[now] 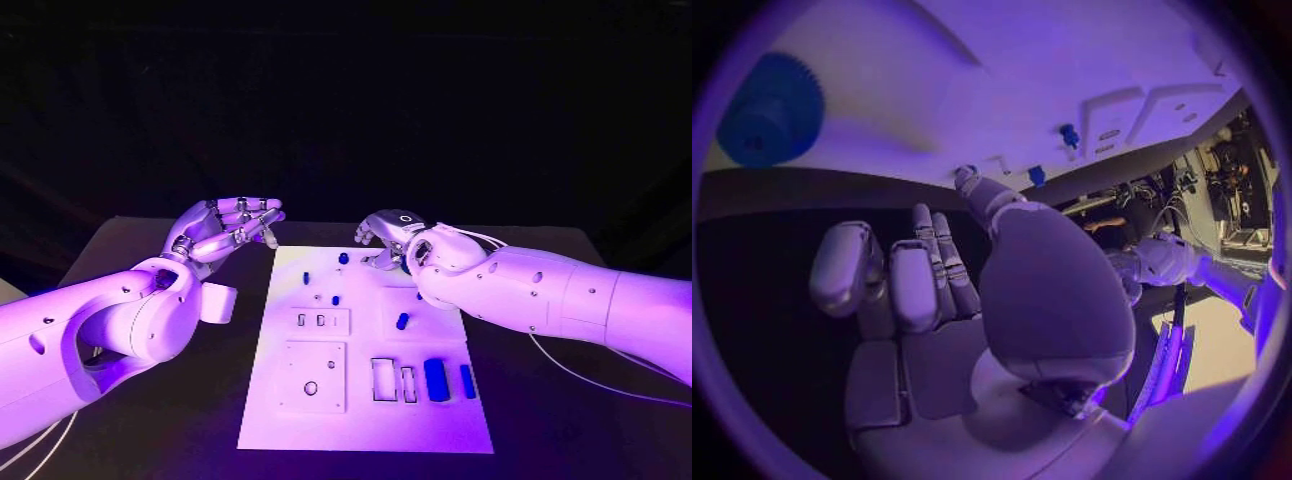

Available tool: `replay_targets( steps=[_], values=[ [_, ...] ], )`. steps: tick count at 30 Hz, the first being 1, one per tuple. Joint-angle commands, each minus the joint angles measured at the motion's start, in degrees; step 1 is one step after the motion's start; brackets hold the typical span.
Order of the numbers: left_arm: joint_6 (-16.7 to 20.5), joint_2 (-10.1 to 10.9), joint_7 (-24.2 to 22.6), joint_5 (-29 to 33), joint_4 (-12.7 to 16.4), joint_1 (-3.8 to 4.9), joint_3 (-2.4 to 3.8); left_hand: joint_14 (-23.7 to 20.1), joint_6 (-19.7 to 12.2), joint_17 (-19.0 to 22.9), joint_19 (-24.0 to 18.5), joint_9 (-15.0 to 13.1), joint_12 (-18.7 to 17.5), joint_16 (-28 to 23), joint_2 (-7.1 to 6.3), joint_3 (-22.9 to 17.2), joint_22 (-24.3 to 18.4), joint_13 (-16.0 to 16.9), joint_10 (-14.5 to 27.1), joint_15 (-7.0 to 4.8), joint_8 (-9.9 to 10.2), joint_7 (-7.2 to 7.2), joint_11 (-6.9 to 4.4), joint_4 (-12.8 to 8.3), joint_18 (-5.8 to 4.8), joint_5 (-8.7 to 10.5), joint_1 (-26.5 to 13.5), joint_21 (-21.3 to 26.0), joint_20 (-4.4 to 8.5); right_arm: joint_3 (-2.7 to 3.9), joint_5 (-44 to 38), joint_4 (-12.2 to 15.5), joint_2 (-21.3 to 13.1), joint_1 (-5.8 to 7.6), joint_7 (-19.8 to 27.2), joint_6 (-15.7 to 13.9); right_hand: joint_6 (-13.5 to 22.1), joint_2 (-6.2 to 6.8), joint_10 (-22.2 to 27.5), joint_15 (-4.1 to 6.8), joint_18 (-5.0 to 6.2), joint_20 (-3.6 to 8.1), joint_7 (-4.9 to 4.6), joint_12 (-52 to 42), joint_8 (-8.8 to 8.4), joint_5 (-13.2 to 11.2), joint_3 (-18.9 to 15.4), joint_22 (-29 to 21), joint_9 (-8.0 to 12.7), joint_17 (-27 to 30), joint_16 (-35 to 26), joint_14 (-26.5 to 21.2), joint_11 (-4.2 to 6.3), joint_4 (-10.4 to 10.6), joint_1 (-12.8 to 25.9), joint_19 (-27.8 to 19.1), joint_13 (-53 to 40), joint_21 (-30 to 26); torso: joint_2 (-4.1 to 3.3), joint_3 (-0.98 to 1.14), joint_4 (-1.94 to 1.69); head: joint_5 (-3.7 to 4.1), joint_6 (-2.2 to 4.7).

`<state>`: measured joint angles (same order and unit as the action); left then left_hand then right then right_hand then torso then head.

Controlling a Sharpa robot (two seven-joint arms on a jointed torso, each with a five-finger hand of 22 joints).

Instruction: Assemble the parts on the task board

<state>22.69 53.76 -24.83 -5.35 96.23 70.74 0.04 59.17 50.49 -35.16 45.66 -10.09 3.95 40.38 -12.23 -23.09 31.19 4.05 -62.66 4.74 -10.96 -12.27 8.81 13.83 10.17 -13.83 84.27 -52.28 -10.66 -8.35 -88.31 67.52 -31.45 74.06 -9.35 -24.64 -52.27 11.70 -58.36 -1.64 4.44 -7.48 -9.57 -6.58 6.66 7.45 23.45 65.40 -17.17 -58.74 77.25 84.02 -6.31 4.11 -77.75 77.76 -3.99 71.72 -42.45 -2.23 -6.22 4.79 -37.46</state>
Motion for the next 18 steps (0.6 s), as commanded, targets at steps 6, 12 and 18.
replay_targets(
  steps=[6, 12, 18],
  values=[
    [-0.62, -0.05, 0.13, -0.06, -0.63, 0.12, 0.03, -0.45, -0.05, -0.06, -0.46, -0.09, -0.19, 0.33, 0.28, -0.38, 0.12, 0.02, 0.23, -0.07, 0.29, 0.07, -0.19, -0.01, 0.21, 0.2, 0.33, -0.24, 0.08, 0.72, 10.8, 8.81, -10.35, 1.62, -0.25, -0.47, -1.74, 1.97, -8.87, 1.2, 0.13, 1.01, 0.39, -3.64, 0.84, 2.09, 0.46, 4.15, 0.21, -3.34, 1.83, 0.95, 1.22, 2.48, 1.65, 2.4, -1.28, 2.76, 0.25, 0.33, 1.32, -0.03, 0.3],
    [-0.88, -0.27, 0.12, 0.06, -1.2, 0.1, 0.0, -0.45, -0.05, -0.06, -0.46, -0.09, -0.19, 0.33, 0.28, -0.38, 0.12, 0.02, 0.23, -0.07, 0.29, 0.07, -0.19, -0.01, 0.21, 0.2, 0.33, -0.24, 0.08, 0.88, 15.3, 10.03, -14.61, 2.06, -0.18, 3.26, -2.92, 3.84, -18.91, 3.13, -0.94, 2.8, 1.73, -10.01, 1.57, 3.33, -1.73, 9.32, -0.06, -7.98, 4.33, 2.06, 3.53, 3.28, 1.5, 4.92, -6.21, 6.71, 0.21, 0.54, 1.87, -0.27, 0.5],
    [-1.09, -0.43, 0.16, 0.09, -1.52, 0.08, -0.03, -0.44, -0.03, -0.05, -0.49, -0.1, -0.17, 0.36, 0.24, -0.38, 0.17, 0.02, 0.19, -0.07, 0.28, 0.1, -0.2, 0.01, 0.22, 0.22, 0.25, -0.32, 0.08, 0.91, 18.32, 8.67, -15.21, 2.13, -0.24, 7.6, -0.07, -0.02, -20.94, 2.76, -2.06, 2.61, 1.61, -67.3, 4.66, 4.33, -16.6, 15.05, -1.2, -15.54, 8.05, 3.16, 2.99, 7.92, -2.82, 7.1, -67.12, 10.76, 0.15, 0.62, 1.79, -0.33, 0.47]
  ],
)
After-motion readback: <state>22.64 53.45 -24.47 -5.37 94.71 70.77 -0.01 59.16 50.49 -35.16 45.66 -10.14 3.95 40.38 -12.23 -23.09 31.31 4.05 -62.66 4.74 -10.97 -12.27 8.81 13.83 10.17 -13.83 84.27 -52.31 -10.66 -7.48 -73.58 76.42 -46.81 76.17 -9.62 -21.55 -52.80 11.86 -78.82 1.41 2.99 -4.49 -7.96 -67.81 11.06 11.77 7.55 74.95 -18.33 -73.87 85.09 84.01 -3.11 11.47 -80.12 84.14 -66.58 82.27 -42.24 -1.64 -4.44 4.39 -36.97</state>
